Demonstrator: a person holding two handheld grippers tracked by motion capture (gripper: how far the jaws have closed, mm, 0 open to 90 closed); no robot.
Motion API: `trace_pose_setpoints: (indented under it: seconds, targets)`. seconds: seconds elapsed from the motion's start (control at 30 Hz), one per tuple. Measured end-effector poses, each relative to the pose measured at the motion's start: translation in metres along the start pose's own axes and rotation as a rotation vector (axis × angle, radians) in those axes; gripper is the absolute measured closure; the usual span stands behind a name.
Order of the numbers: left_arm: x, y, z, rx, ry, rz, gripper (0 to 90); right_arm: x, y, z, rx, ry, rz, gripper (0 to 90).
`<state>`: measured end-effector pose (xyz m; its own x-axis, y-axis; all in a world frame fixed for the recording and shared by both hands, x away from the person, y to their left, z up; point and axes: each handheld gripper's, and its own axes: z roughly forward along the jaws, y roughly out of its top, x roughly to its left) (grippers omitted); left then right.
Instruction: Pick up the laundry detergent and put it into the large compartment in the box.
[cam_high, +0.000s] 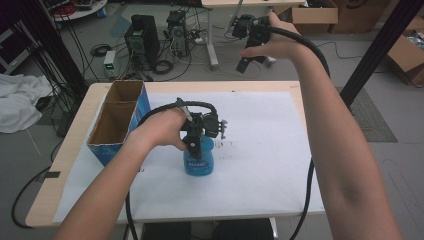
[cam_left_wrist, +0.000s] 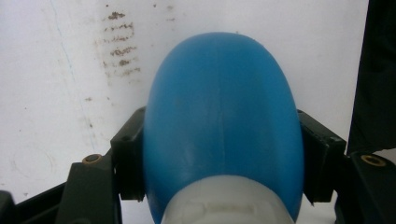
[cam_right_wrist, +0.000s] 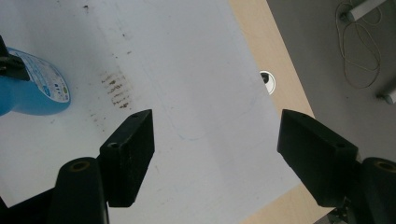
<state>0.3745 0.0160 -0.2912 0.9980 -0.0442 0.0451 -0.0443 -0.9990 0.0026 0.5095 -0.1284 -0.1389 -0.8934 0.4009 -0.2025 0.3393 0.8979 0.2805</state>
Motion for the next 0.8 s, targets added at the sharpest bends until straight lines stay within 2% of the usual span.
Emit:
trace_pose_setpoints:
  seconds: [0.37,0.8]
  targets:
    - [0.0024,-0.0006,0.0003,-0.009,-0.013,-0.016,36.9,0.0003,0.0006,0.0019,0.002,0.004,-0.002,27.5]
    - [0.0036,-0.0007,-0.0004,0.0,-0.02,-0.014,37.3,-0.0003,-0.0024,0.0033,0.004,0.006,0.0,27.5]
